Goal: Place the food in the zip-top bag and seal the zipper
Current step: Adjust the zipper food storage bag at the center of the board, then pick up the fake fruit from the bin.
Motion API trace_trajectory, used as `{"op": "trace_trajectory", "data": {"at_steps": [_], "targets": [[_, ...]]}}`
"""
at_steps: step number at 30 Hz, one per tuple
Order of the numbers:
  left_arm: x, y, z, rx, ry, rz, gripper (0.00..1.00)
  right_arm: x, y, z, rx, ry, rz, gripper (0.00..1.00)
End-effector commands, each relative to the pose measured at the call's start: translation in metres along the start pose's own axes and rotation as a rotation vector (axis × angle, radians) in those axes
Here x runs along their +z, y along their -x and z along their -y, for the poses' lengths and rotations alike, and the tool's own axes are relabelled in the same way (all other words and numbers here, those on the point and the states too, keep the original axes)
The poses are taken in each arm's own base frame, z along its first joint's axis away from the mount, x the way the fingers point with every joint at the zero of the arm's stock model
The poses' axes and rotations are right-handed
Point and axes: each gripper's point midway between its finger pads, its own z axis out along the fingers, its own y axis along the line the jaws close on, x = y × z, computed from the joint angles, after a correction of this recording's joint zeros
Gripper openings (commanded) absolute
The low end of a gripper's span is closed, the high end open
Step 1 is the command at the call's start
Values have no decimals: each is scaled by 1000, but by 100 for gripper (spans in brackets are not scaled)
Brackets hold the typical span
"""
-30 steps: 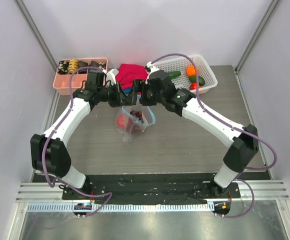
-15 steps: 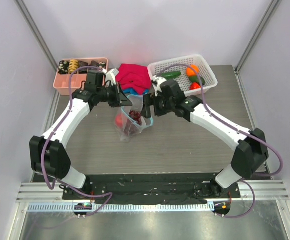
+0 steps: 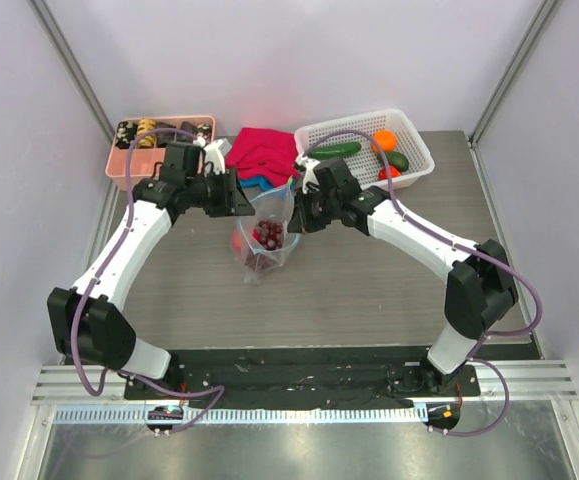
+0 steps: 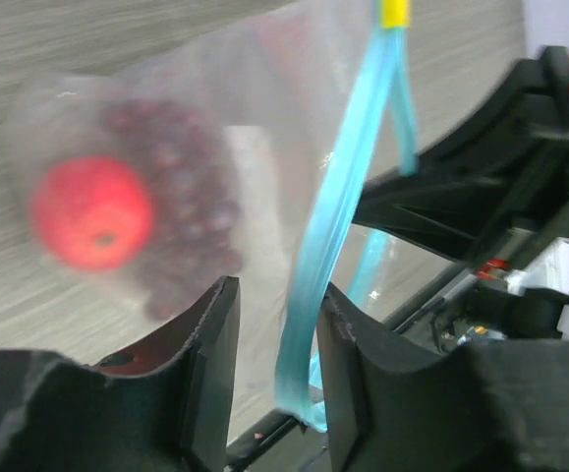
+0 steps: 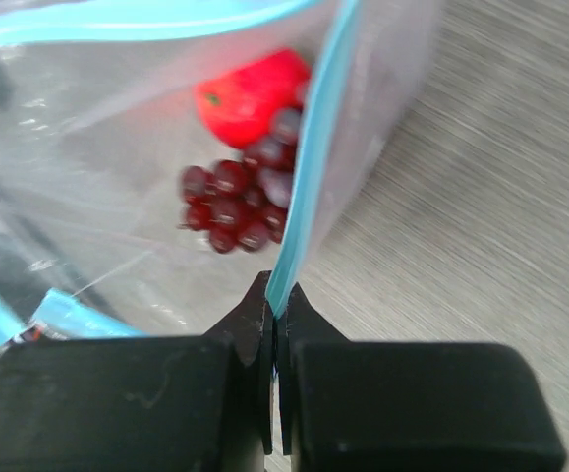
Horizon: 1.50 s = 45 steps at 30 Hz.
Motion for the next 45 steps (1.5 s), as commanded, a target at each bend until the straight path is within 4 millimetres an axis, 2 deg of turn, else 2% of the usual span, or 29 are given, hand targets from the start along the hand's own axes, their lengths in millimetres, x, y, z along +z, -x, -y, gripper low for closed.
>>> {"op": "trace_trajectory", "data": {"at_steps": [1, 4, 6, 7, 9, 10, 11, 12, 15, 16, 18, 19, 21, 22, 24, 25, 26, 27, 28, 31, 33, 34, 35, 37, 38, 40, 41, 45], "targets": [[-32, 17, -19, 160, 181, 51, 43, -29, 47, -52, -92, 203, 136, 1], [-34, 9, -25, 170, 209, 8, 44, -26, 50, -60, -107, 251, 122, 1], [-35, 8, -26, 173, 212, 8, 39, -25, 52, -66, -107, 287, 116, 1], [-35, 9, -26, 171, 216, 11, 23, -23, 54, -69, -109, 303, 112, 1], [-39, 11, -24, 176, 215, 16, 5, -23, 55, -73, -123, 329, 105, 1], [-43, 15, -17, 186, 199, 24, 0, -22, 60, -74, -134, 333, 109, 1], [-45, 14, -15, 179, 197, 17, 0, -21, 62, -73, -137, 333, 109, 1], [-50, 15, -10, 180, 186, 28, 0, -20, 63, -69, -132, 321, 102, 4], [-56, 16, -5, 155, 182, 58, 0, -16, 74, -53, -90, 319, 82, 30], [-55, 14, -7, 143, 186, 53, 0, -20, 86, -39, -68, 316, 102, 51], [-51, 12, -12, 115, 203, 44, 0, -21, 94, -19, -24, 325, 99, 66], [-46, 8, -15, 104, 205, 26, 0, -28, 107, 1, 0, 310, 129, 77], [-40, 8, -17, 81, 202, 27, 0, -34, 115, 18, 14, 317, 141, 94], [-37, 7, -19, 70, 201, 23, 0, -42, 126, 24, 5, 321, 166, 100], [-32, 11, -17, 58, 182, 35, 0, -47, 134, 57, 6, 265, 185, 100], [-31, 13, -16, 57, 175, 37, 0, -51, 147, 70, -15, 211, 219, 100], [-28, 14, -15, 54, 168, 37, 0, -55, 154, 93, -58, 144, 242, 100], [-26, 14, -14, 51, 161, 32, 0, -47, 152, 112, -53, 89, 220, 100], [-26, 16, -14, 48, 157, 34, 0, -53, 168, 133, -76, -20, 258, 98], [-23, 16, -11, 39, 137, 30, 0, -53, 181, 191, -85, -206, 264, 95], [-22, 17, -11, 34, 137, 35, 0, -60, 177, 232, -90, -351, 216, 95], [-22, 16, -10, 32, 130, 33, 0, -57, 182, 251, -131, -395, 201, 95], [-21, 16, -10, 32, 130, 33, 0, -59, 181, 263, -139, -433, 185, 96], [-21, 16, -11, 30, 130, 36, 0, -71, 178, 299, -138, -526, 160, 100], [-20, 15, -10, 26, 126, 35, 0, -66, 170, 315, -136, -550, 134, 100], [-20, 16, -10, 25, 123, 43, 0, -70, 167, 336, -152, -605, 116, 100], [-18, 13, -11, 18, 122, 37, 0, -66, 161, 348, -170, -621, 90, 100], [-18, 13, -11, 17, 121, 35, 0, -61, 156, 373, -199, -649, 83, 99]]}}
